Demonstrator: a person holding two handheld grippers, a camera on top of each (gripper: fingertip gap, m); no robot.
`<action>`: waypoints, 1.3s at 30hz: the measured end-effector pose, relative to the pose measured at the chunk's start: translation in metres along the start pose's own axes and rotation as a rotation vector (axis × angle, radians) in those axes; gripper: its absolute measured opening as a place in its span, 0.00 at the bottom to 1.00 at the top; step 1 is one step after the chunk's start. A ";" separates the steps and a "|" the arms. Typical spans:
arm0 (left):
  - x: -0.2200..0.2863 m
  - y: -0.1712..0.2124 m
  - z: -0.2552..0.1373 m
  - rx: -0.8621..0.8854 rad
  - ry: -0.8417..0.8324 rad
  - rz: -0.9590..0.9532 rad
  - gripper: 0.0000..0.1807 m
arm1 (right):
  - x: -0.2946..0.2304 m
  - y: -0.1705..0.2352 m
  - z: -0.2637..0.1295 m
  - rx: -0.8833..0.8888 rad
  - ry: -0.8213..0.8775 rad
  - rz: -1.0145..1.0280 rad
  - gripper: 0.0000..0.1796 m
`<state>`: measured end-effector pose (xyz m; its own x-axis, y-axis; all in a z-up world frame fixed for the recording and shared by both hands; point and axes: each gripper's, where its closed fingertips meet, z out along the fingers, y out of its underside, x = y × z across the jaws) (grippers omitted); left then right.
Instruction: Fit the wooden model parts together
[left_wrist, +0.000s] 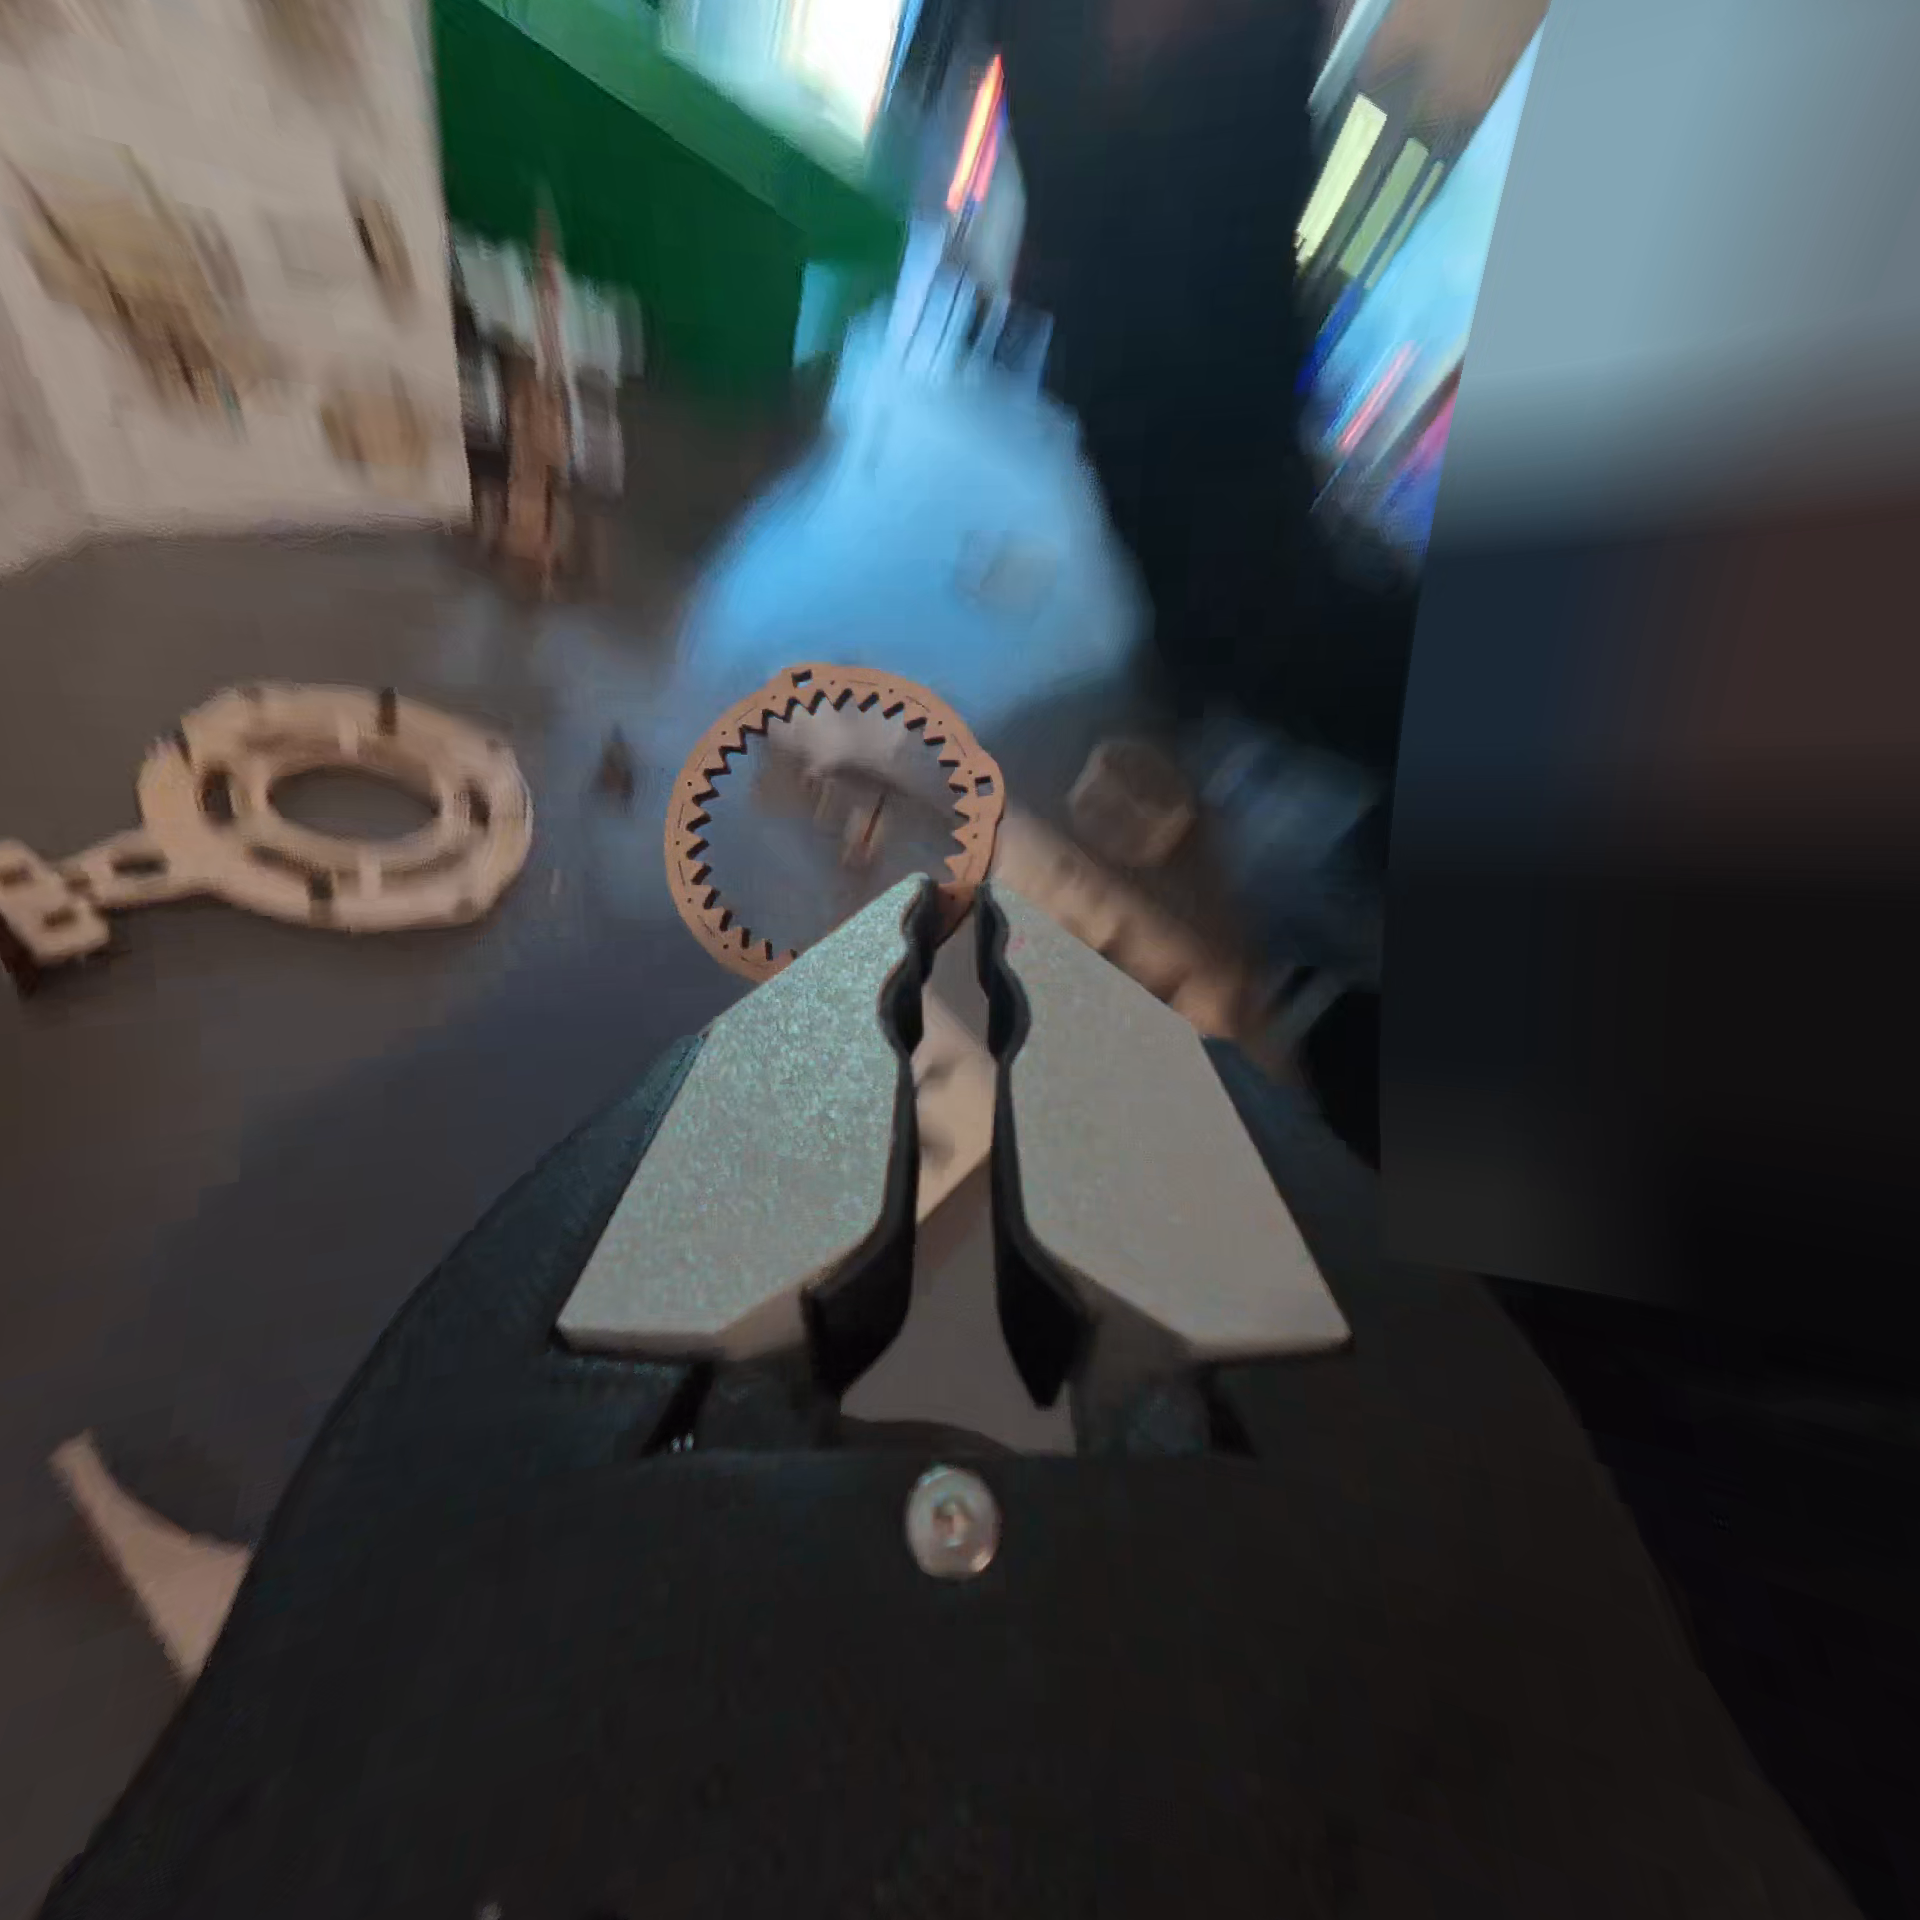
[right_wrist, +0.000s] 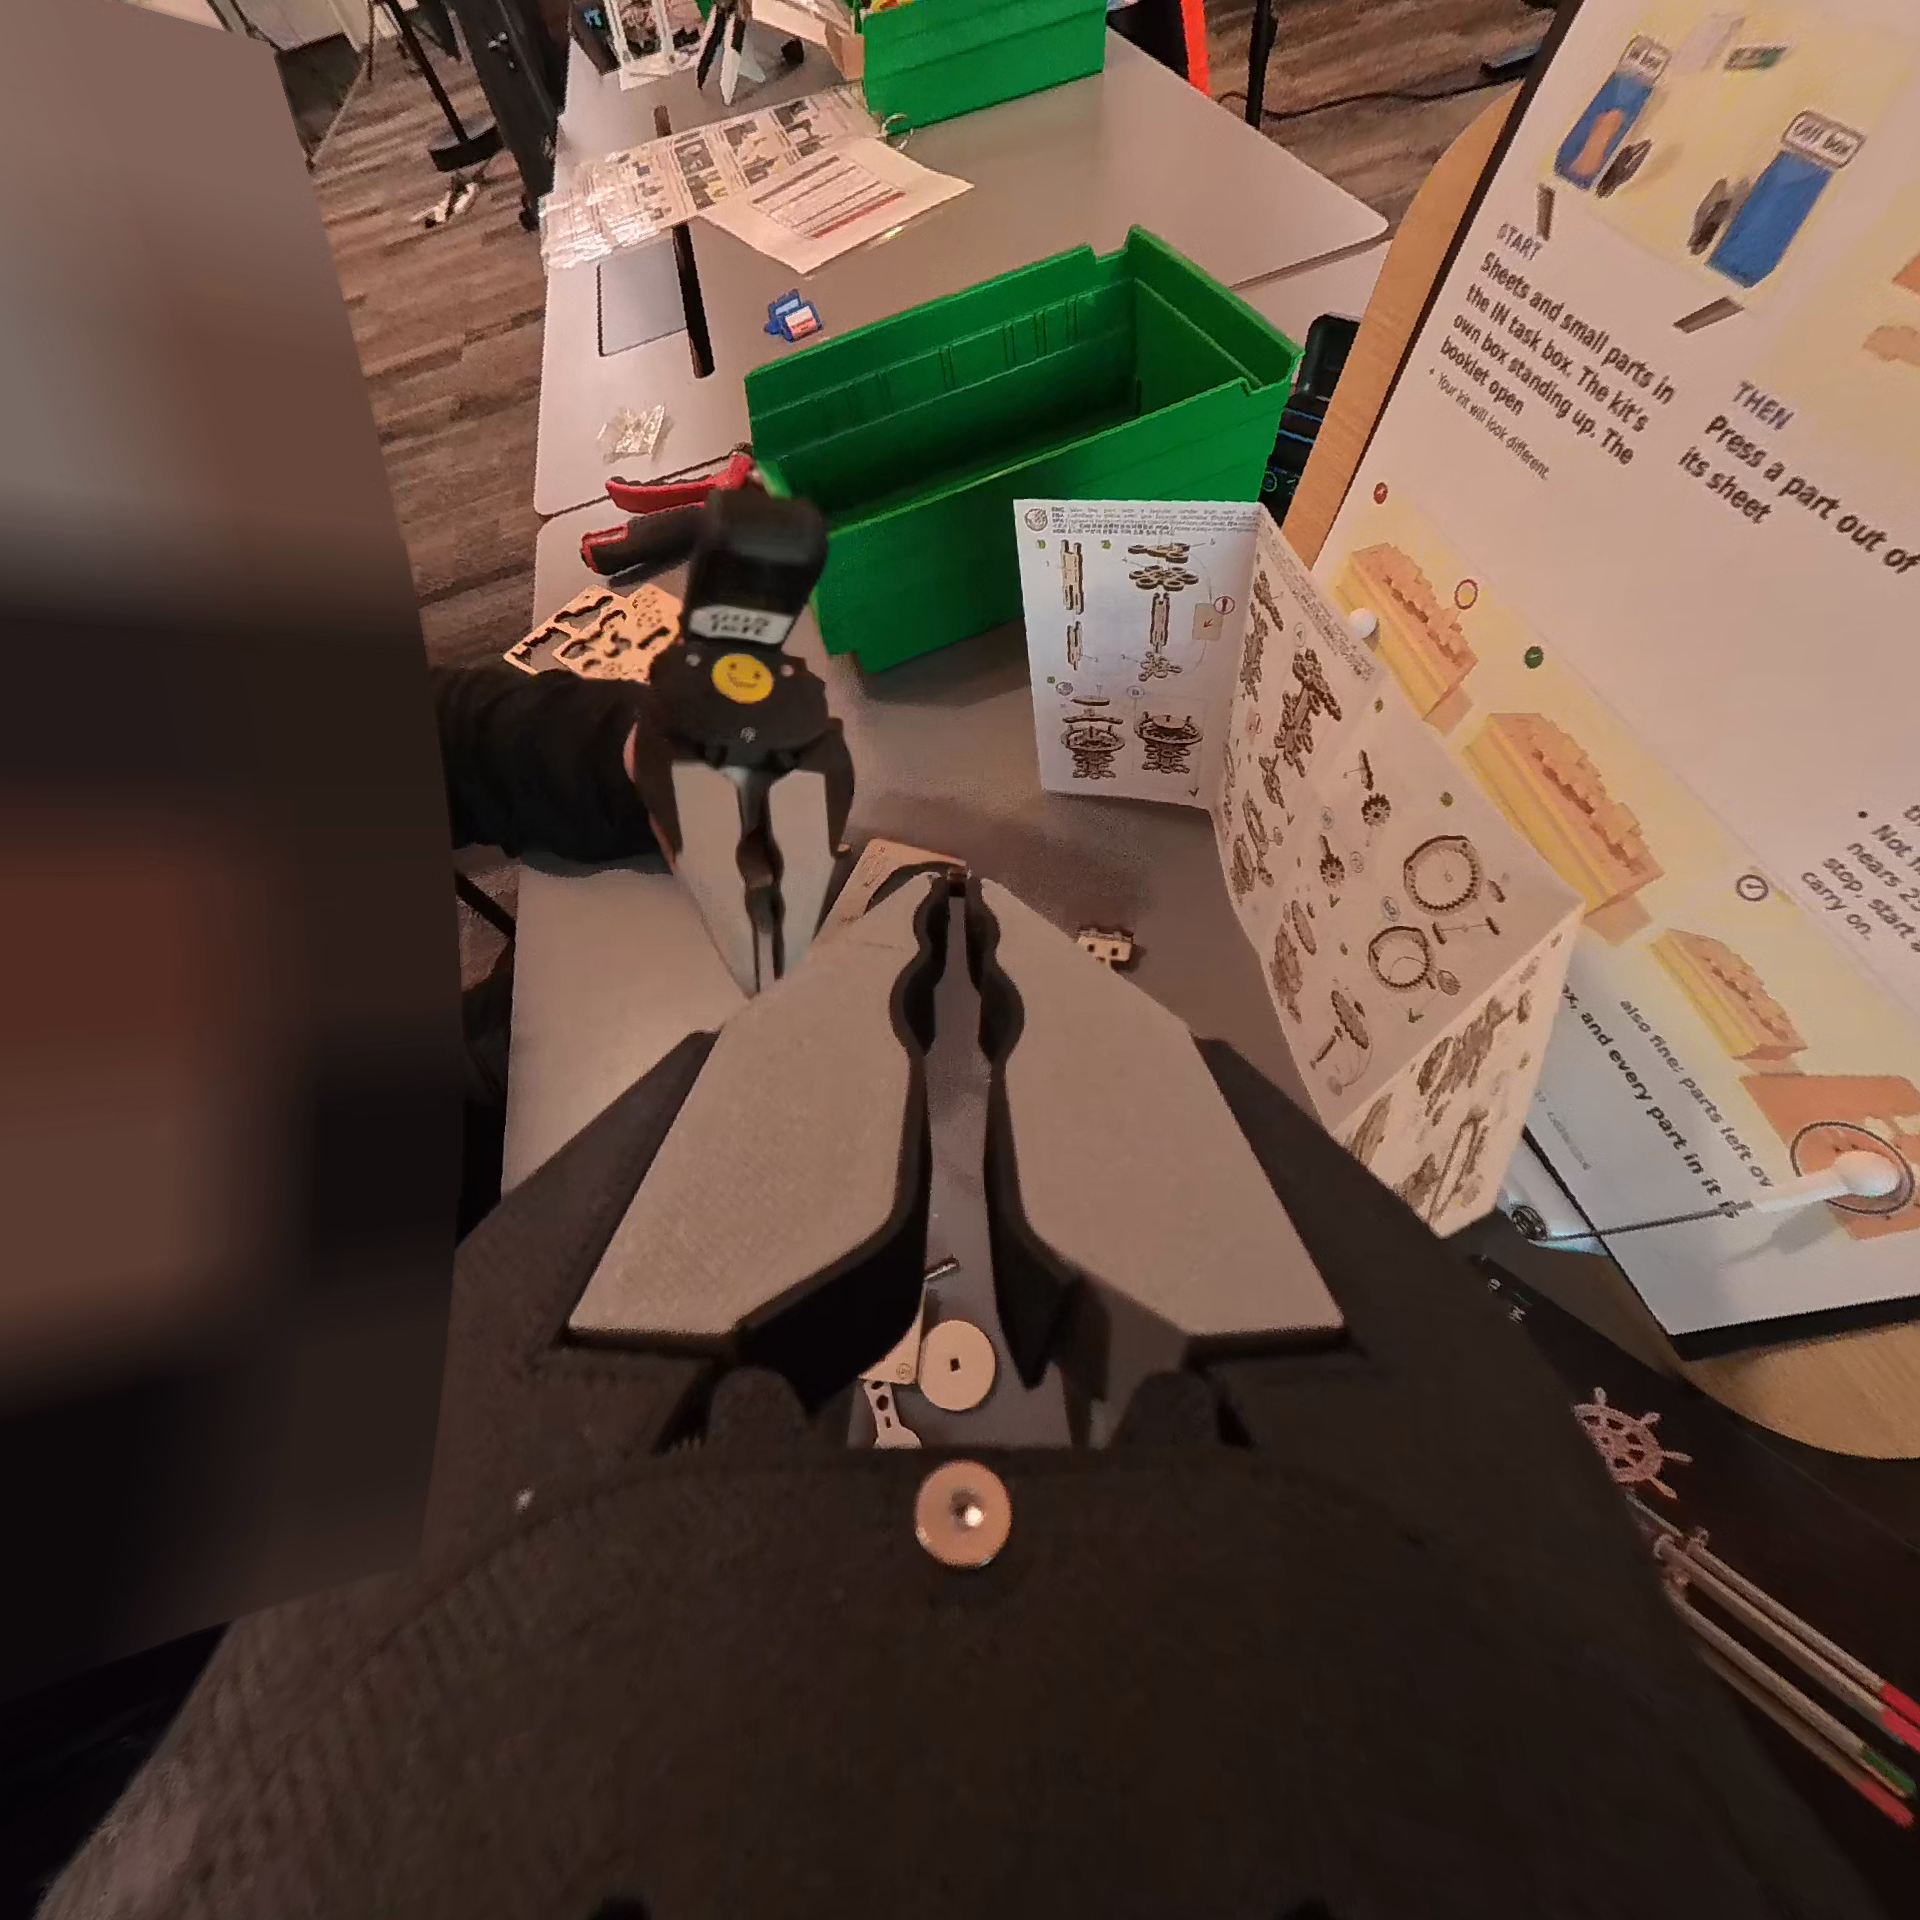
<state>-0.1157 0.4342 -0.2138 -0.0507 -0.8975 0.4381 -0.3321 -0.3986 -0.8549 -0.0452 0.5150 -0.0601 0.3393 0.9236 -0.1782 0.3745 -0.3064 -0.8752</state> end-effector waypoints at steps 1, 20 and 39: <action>-0.001 0.015 0.007 -0.098 -0.041 0.049 0.02 | 0.000 0.001 0.002 -0.004 -0.005 0.001 0.00; -0.029 0.040 -0.009 -0.357 -0.350 0.387 0.06 | -0.001 0.041 0.065 -0.178 -0.090 0.038 0.00; -0.063 0.050 -0.020 -0.419 -0.525 0.393 0.02 | -0.042 0.136 0.151 -0.504 -0.262 -0.250 0.00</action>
<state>-0.1475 0.4744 -0.2784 0.1796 -0.9717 -0.1533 -0.7156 -0.0222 -0.6981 -0.1390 0.4694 -0.2396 -0.0109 0.9878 -0.1556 0.7985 -0.0851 -0.5960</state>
